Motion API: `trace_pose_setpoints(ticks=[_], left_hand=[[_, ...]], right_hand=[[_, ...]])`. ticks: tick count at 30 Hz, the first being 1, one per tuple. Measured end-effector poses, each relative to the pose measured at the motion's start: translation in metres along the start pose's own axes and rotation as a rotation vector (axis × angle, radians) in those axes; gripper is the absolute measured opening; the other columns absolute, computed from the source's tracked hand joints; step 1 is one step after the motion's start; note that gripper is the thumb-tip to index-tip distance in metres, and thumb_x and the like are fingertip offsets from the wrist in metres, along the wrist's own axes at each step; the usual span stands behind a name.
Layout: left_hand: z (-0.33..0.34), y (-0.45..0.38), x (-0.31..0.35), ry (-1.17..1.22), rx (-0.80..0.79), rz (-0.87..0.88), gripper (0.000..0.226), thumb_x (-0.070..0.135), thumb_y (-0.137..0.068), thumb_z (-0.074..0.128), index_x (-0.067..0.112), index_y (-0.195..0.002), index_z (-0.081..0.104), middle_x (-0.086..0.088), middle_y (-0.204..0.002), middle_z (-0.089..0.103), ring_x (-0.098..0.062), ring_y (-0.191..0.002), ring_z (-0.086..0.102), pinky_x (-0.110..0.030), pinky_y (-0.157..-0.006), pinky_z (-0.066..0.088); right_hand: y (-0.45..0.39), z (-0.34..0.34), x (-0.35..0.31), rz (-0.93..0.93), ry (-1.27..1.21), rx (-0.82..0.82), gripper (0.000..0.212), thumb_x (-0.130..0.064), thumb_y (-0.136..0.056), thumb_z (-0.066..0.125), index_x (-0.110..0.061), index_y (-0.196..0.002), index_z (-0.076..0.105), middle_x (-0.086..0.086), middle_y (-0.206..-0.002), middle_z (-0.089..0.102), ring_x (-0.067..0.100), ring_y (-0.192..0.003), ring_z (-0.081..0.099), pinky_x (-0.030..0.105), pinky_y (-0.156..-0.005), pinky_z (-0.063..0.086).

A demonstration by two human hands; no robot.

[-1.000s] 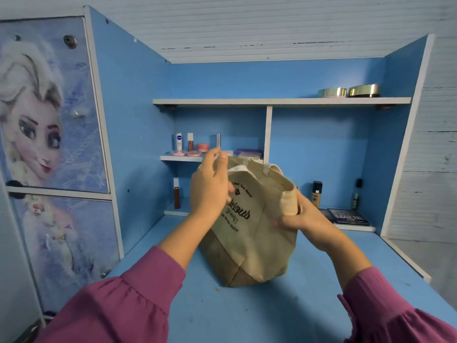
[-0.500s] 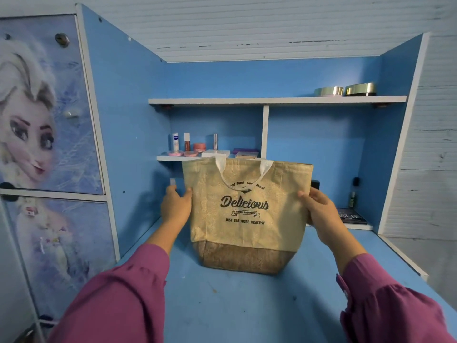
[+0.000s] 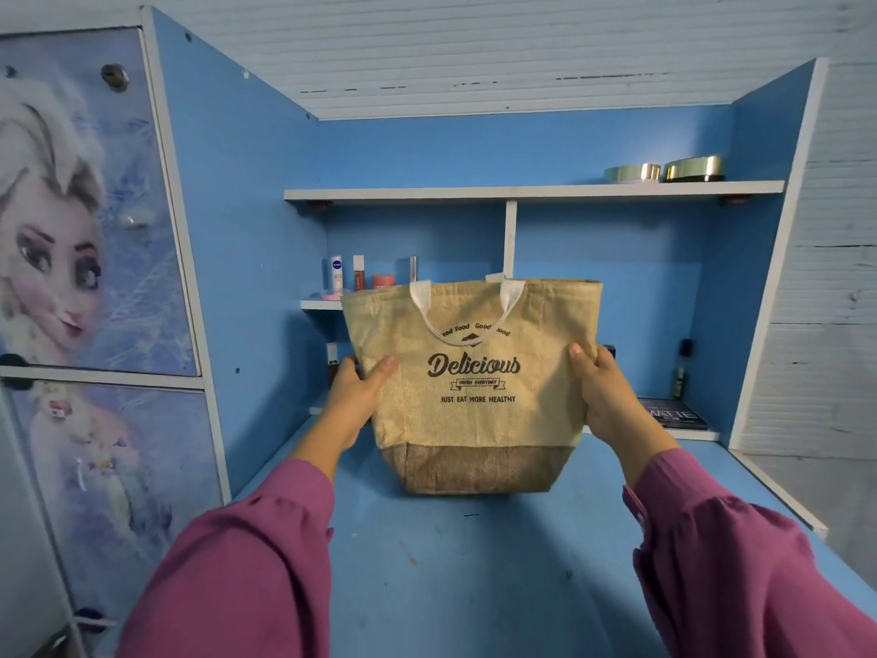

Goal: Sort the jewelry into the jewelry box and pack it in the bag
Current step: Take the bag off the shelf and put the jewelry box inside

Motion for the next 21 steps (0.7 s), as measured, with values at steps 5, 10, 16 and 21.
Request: trace_pose_setpoints(ticks=[5,10,16,21], left_hand=[[0.005,0.000,-0.003,-0.047,-0.014,-0.009,0.069,0.051,-0.079,0.069,0.018,-0.133,0.040,-0.004,-0.128,0.056,-0.023,-0.110,0.060,-0.050,-0.093,0.051],[0.004,0.004,-0.010,-0.017,-0.027,-0.079,0.105,0.071,-0.055,0.073,0.025,-0.141,0.031,0.000,-0.131,0.054,-0.024,-0.113,0.057,-0.052,-0.097,0.047],[0.006,0.002,0.021,0.001,0.030,-0.081,0.082,0.069,-0.069,0.064,0.016,-0.126,0.039,0.003,-0.119,0.057,-0.021,-0.111,0.055,-0.040,-0.085,0.045],[-0.007,0.003,0.025,-0.001,0.155,-0.024,0.053,0.051,-0.083,0.065,0.015,-0.116,0.045,-0.005,-0.115,0.058,-0.026,-0.106,0.058,-0.047,-0.081,0.051]], right_hand=[[0.001,-0.004,-0.001,0.027,0.026,-0.029,0.045,-0.043,-0.096,0.047,-0.020,-0.133,0.041,-0.001,-0.119,0.055,0.021,-0.103,0.055,0.049,-0.093,0.045],[0.001,-0.009,-0.002,0.033,-0.018,-0.016,0.045,-0.057,-0.091,0.044,-0.023,-0.120,0.048,-0.001,-0.118,0.058,0.021,-0.107,0.056,0.047,-0.091,0.047],[-0.003,-0.004,-0.008,0.082,-0.060,0.047,0.045,-0.062,-0.087,0.048,-0.021,-0.105,0.051,0.000,-0.110,0.059,0.026,-0.110,0.056,0.053,-0.098,0.044],[-0.005,-0.008,-0.010,0.092,-0.054,0.121,0.053,-0.057,-0.091,0.043,-0.015,-0.123,0.048,0.002,-0.114,0.052,0.025,-0.108,0.051,0.047,-0.102,0.040]])
Point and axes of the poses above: each hand's wrist, its own y-axis away from the middle knuckle, its own z-axis out of the palm, x = y × z, the point moved 10 cm from there along -y, towards the middle knuckle
